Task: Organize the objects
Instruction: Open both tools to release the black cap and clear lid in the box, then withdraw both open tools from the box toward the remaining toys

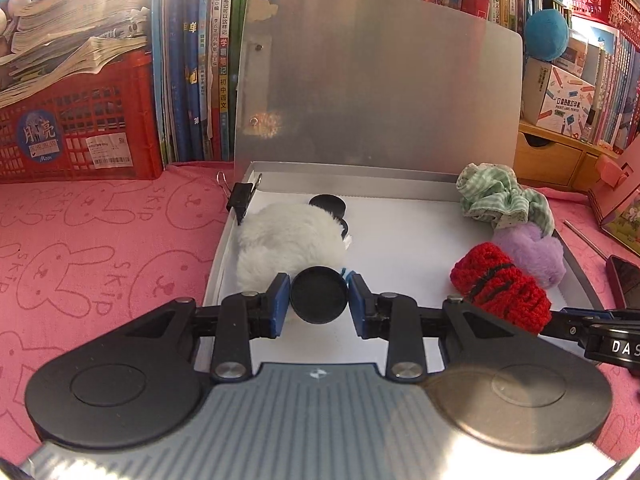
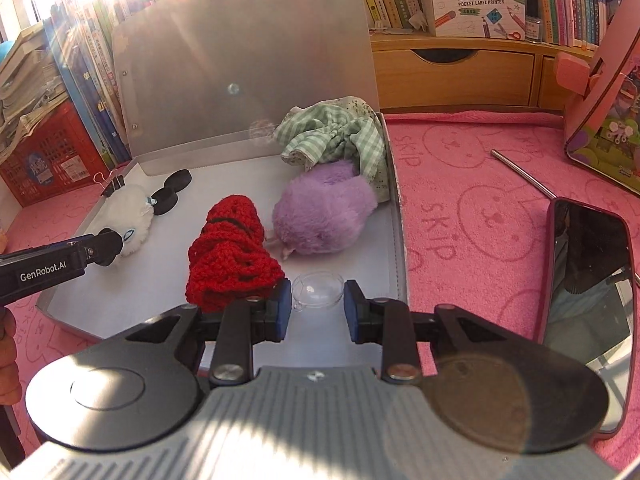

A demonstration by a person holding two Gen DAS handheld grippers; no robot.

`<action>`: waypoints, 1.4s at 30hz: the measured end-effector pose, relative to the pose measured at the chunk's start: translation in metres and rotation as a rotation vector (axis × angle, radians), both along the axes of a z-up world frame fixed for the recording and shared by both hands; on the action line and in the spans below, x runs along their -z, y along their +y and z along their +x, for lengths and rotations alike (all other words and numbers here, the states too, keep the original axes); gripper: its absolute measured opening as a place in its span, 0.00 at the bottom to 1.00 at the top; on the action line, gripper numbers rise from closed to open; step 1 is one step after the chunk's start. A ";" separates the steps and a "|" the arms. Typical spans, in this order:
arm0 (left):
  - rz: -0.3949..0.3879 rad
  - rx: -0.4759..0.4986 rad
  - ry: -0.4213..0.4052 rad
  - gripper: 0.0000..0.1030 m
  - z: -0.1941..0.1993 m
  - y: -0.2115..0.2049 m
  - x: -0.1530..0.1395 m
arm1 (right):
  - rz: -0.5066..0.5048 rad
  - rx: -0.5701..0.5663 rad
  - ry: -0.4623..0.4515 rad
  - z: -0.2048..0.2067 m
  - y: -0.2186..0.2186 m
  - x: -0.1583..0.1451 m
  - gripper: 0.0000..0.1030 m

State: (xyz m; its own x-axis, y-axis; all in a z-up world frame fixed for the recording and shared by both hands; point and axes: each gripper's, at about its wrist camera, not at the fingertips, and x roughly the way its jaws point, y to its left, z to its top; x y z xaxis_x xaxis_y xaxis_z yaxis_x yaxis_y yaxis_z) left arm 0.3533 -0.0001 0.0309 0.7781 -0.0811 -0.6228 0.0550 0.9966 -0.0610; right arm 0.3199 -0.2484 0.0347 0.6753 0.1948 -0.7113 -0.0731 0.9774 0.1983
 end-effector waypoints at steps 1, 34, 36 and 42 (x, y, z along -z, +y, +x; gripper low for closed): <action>0.005 -0.004 0.001 0.36 0.004 0.000 0.001 | 0.003 0.001 -0.001 0.002 0.000 0.000 0.31; 0.008 -0.043 0.001 0.81 0.018 0.003 0.000 | 0.101 0.076 -0.046 0.011 -0.018 -0.015 0.75; 0.002 -0.036 0.000 0.82 0.012 0.004 -0.006 | 0.092 0.067 -0.056 0.004 -0.018 -0.019 0.75; -0.020 0.020 -0.027 0.83 -0.016 0.007 -0.026 | 0.073 0.002 -0.109 -0.026 -0.015 -0.032 0.79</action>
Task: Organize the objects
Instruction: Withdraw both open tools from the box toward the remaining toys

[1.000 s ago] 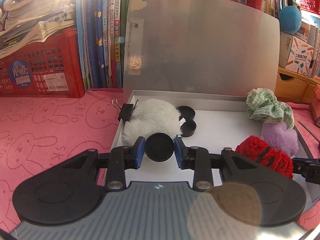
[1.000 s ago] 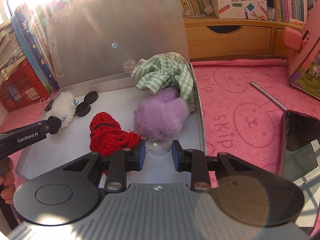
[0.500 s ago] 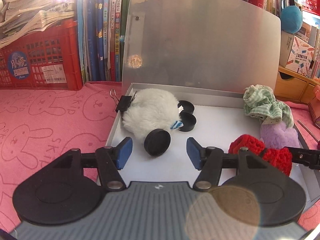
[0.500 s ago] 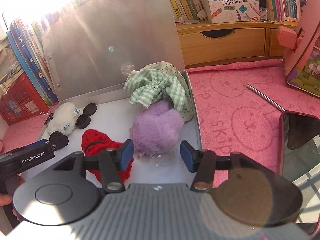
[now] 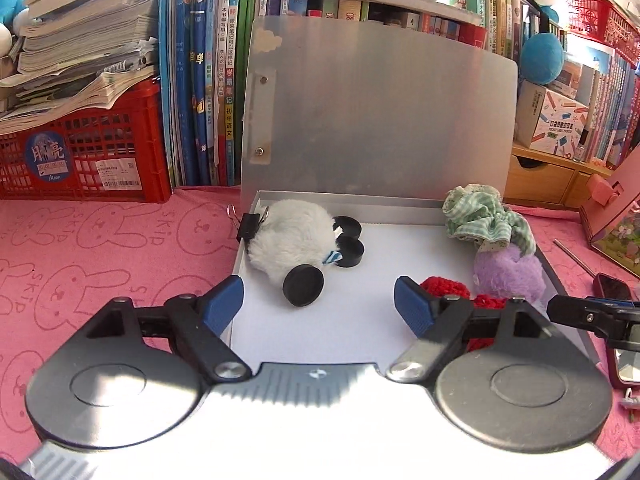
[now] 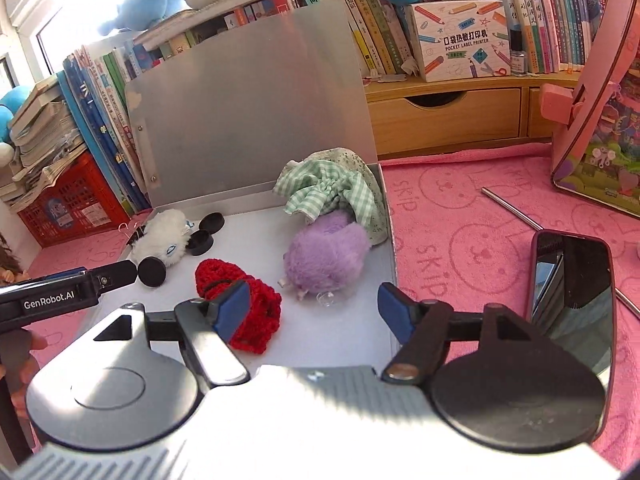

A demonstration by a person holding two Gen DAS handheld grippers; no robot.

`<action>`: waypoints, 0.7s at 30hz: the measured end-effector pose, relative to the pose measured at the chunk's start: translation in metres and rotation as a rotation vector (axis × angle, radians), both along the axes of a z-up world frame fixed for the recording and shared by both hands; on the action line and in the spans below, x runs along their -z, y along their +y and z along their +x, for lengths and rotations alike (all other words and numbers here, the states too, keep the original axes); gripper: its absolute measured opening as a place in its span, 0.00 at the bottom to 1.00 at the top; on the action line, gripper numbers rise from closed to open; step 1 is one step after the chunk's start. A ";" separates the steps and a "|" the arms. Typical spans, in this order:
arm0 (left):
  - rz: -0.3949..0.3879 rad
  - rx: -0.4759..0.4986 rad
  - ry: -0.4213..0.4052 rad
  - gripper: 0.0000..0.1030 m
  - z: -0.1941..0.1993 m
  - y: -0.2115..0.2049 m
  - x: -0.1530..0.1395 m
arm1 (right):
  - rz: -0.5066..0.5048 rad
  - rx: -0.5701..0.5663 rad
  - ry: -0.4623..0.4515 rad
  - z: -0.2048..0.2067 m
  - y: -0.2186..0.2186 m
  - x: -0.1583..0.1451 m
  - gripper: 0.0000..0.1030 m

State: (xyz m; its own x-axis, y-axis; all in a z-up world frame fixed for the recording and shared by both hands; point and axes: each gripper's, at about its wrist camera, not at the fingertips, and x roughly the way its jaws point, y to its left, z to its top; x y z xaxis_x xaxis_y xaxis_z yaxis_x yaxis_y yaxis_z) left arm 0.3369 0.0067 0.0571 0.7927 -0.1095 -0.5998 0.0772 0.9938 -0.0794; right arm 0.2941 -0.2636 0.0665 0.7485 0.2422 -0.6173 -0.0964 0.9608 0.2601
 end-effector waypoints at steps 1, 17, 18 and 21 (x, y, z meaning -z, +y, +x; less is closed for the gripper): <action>-0.005 0.014 -0.006 0.83 -0.006 0.000 -0.004 | 0.000 -0.018 -0.009 -0.008 0.001 -0.003 0.79; 0.024 0.165 -0.103 0.84 -0.134 0.004 -0.024 | 0.027 -0.134 -0.083 -0.103 0.001 -0.008 0.84; 0.021 0.163 -0.100 0.84 -0.141 0.005 -0.022 | 0.023 -0.138 -0.086 -0.107 0.002 -0.007 0.84; 0.005 0.174 -0.102 0.84 -0.165 0.010 -0.015 | 0.003 -0.155 -0.094 -0.121 0.007 -0.002 0.86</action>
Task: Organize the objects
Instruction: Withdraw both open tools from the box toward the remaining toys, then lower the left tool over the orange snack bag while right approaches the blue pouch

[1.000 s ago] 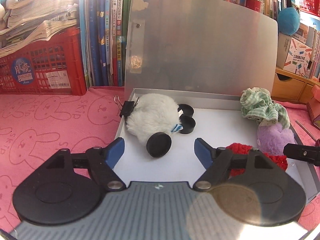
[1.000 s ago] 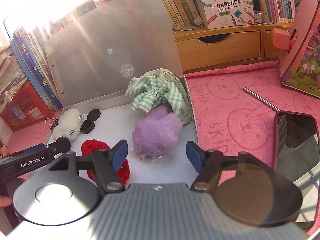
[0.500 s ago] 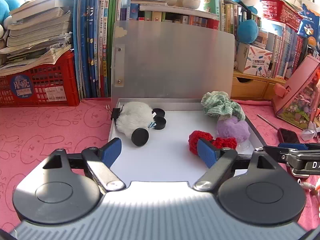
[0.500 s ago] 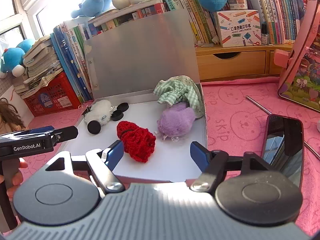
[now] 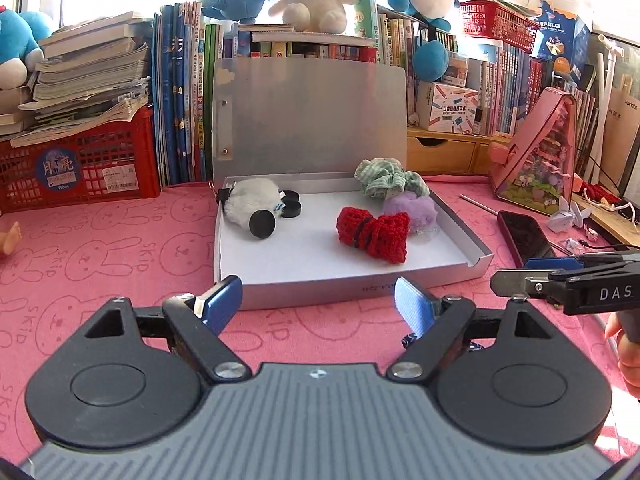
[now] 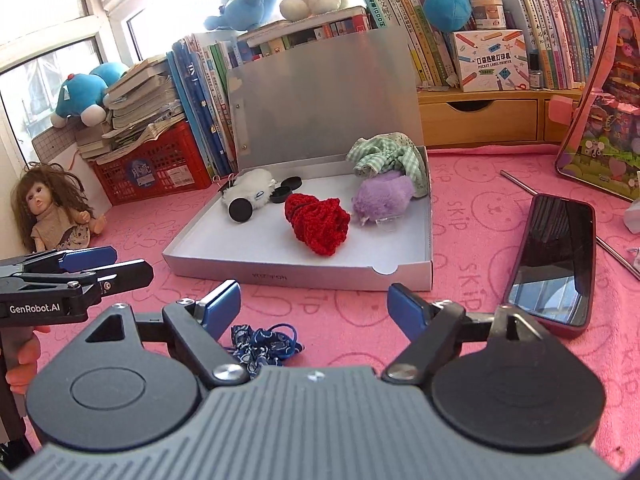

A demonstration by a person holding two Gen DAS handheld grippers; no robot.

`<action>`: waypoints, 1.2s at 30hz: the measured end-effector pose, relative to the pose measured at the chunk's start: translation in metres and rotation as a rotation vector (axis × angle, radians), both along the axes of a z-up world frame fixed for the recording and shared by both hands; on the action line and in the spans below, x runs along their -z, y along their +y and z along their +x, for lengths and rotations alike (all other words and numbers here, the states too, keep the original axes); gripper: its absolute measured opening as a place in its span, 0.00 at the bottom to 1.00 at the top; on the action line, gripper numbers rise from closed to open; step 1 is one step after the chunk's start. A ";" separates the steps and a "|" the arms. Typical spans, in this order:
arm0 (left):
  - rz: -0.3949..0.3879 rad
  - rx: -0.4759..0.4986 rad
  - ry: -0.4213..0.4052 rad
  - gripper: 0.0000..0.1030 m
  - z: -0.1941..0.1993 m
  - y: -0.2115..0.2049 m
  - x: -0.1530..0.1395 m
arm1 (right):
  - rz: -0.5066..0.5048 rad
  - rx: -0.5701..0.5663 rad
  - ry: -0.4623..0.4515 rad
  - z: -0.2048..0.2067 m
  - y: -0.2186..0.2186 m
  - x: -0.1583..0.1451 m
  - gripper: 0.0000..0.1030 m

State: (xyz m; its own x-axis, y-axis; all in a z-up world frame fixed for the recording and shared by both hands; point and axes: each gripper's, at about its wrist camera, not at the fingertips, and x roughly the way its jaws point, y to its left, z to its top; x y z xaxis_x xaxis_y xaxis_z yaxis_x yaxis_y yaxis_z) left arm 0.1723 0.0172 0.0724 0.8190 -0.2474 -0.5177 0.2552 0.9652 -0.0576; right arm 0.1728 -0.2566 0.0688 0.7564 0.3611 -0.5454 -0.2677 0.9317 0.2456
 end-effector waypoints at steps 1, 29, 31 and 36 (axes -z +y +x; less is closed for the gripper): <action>0.004 0.003 -0.005 0.84 -0.007 0.001 0.002 | -0.013 -0.006 -0.005 -0.004 0.002 0.002 0.86; 0.128 -0.020 -0.083 0.86 -0.114 0.025 0.055 | -0.182 -0.070 -0.023 -0.041 0.063 0.042 0.92; 0.127 -0.033 -0.085 0.86 -0.116 0.028 0.057 | -0.191 -0.069 -0.022 -0.040 0.066 0.044 0.92; 0.120 -0.042 -0.074 0.87 -0.114 0.033 0.063 | -0.212 -0.064 -0.013 -0.037 0.070 0.050 0.93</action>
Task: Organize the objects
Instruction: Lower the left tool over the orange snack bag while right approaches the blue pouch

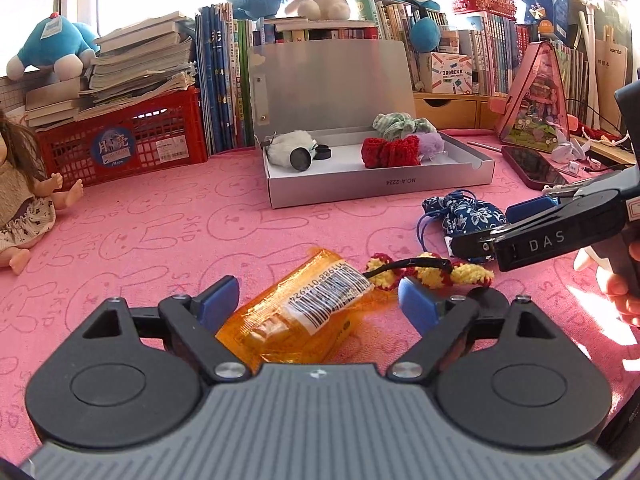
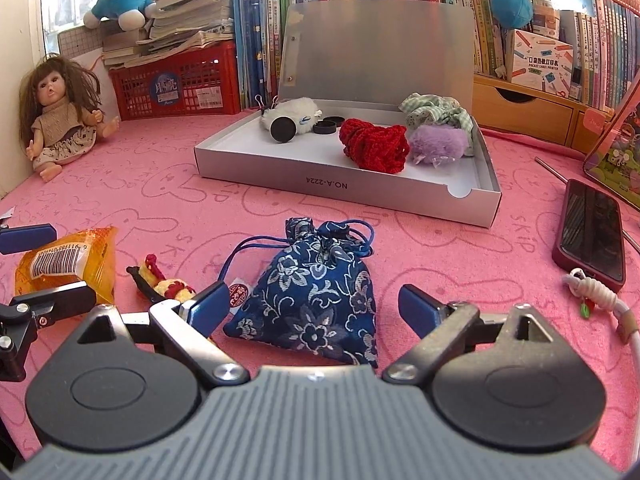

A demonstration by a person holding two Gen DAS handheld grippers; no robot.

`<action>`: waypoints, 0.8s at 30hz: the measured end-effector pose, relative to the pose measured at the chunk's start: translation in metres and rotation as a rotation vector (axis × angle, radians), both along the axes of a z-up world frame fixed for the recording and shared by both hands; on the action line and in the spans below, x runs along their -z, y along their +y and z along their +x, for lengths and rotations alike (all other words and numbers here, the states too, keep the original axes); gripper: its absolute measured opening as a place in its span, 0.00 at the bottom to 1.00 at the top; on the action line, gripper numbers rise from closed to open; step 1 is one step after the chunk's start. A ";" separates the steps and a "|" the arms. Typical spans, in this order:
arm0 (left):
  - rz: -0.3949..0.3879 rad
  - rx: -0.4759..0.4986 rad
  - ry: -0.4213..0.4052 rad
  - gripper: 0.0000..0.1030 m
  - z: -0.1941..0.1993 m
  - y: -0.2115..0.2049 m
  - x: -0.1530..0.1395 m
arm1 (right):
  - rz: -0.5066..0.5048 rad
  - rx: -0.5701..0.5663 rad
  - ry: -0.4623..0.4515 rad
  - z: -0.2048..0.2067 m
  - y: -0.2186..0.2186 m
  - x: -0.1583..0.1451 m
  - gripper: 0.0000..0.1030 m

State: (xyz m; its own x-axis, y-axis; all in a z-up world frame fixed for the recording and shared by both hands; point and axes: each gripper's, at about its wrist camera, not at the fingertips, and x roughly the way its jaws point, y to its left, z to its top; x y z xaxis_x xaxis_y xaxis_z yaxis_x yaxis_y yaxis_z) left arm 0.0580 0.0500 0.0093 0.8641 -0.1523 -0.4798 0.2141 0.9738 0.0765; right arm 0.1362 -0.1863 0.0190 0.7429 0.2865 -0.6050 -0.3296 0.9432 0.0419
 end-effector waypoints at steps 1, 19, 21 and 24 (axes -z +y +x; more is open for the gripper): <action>0.006 0.000 -0.002 0.87 0.000 0.000 0.001 | -0.002 0.000 0.003 0.000 0.000 0.002 0.93; 0.028 -0.069 0.028 0.88 0.011 0.005 0.020 | -0.044 -0.012 0.007 0.000 0.007 0.007 0.98; 0.025 -0.077 0.036 0.88 0.012 0.005 0.020 | -0.045 -0.011 0.007 0.000 0.007 0.008 0.98; 0.022 -0.083 0.045 0.88 0.013 0.006 0.021 | -0.044 -0.007 0.012 0.002 0.007 0.008 0.99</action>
